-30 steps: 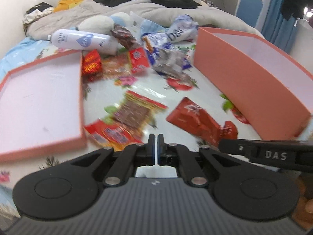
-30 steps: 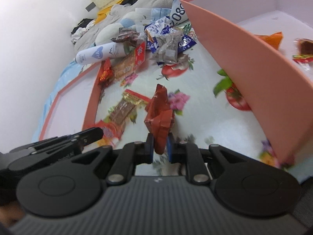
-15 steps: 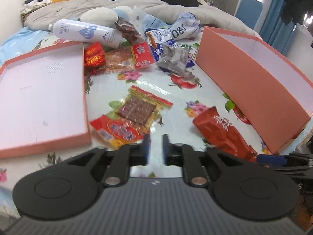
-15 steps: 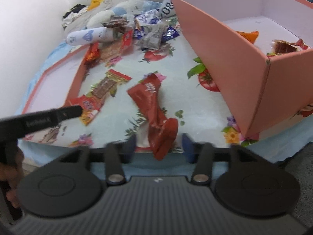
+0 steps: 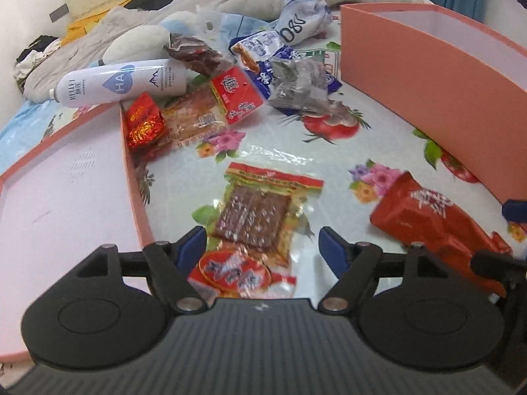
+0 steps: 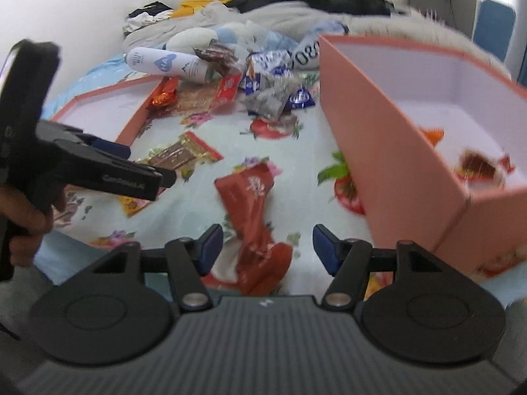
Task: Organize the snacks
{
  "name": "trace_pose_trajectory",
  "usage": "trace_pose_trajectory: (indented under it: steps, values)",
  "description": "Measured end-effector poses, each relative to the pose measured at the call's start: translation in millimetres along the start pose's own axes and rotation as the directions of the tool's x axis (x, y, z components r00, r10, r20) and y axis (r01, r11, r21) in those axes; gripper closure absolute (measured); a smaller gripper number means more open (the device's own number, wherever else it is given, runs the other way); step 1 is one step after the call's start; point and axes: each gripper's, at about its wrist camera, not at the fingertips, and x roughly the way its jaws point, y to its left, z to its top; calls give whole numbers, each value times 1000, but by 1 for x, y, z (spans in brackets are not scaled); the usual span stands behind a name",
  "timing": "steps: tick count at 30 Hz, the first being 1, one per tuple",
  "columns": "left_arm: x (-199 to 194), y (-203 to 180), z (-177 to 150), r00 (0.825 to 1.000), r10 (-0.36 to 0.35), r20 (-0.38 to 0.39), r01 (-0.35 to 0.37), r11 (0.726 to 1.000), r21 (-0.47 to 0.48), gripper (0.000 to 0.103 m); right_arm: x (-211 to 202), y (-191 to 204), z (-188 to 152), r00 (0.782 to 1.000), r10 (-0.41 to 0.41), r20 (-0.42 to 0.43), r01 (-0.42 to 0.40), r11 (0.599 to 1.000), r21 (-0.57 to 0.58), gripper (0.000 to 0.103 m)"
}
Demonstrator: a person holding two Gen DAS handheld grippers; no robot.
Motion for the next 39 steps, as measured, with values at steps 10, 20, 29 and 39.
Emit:
trace_pose_trajectory:
  steps: [10,20,29,39]
  values:
    - [37,13,16,998,-36,-41,36,999,-2,25,35,4,1,995,45,-88,-49,998,-48,53]
    - [41,16,5,997,-67,-37,64,995,-80,28,43,4,0,992,63,-107,-72,995,-74,63]
    - [21,-1,-12,999,-34,-9,32,989,-143,41,45,10,3,990,77,-119,-87,993,-82,71]
    - [-22,-11,-31,999,-8,43,21,952,-307,74,35,3,7,989,92,-112,-92,996,11,74]
